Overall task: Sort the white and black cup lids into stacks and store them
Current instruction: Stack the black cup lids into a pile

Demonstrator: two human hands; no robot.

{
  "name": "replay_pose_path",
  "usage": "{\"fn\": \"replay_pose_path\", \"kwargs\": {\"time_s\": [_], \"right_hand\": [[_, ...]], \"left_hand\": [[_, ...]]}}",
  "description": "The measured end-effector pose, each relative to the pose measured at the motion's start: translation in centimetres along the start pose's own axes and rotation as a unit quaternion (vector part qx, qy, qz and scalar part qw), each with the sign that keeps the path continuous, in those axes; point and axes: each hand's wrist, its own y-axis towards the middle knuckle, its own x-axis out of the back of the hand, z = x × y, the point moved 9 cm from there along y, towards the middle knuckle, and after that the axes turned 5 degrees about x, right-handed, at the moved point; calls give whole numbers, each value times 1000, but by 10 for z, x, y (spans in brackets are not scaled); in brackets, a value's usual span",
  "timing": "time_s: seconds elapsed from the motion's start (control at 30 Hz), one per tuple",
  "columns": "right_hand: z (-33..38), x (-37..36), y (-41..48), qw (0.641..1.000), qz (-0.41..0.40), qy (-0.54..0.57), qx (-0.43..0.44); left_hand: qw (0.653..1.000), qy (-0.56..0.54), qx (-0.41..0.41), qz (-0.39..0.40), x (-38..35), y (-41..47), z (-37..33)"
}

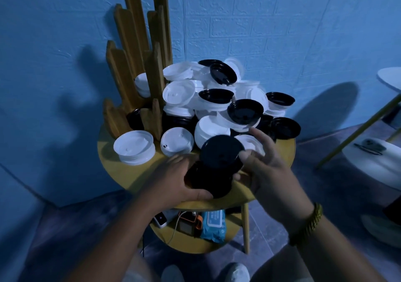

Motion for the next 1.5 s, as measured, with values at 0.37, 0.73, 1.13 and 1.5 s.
{"fn": "replay_pose_path", "kwargs": {"time_s": [0.37, 0.73, 1.13, 1.5], "right_hand": [[-10, 1, -18, 882, 48, -463, 68], [-23, -15, -5, 830, 176, -514, 129], [-26, -7, -4, 826, 20, -545, 144], [-30, -14, 0, 799, 33, -581, 151]], "left_hand": [[1000, -10, -9, -19, 2, -1, -2], [999, -1, -24, -25, 3, -2, -4], [999, 31, -24, 8, -2, -3, -8], [1000, 26, 1, 16, -7, -5, -7]]}}
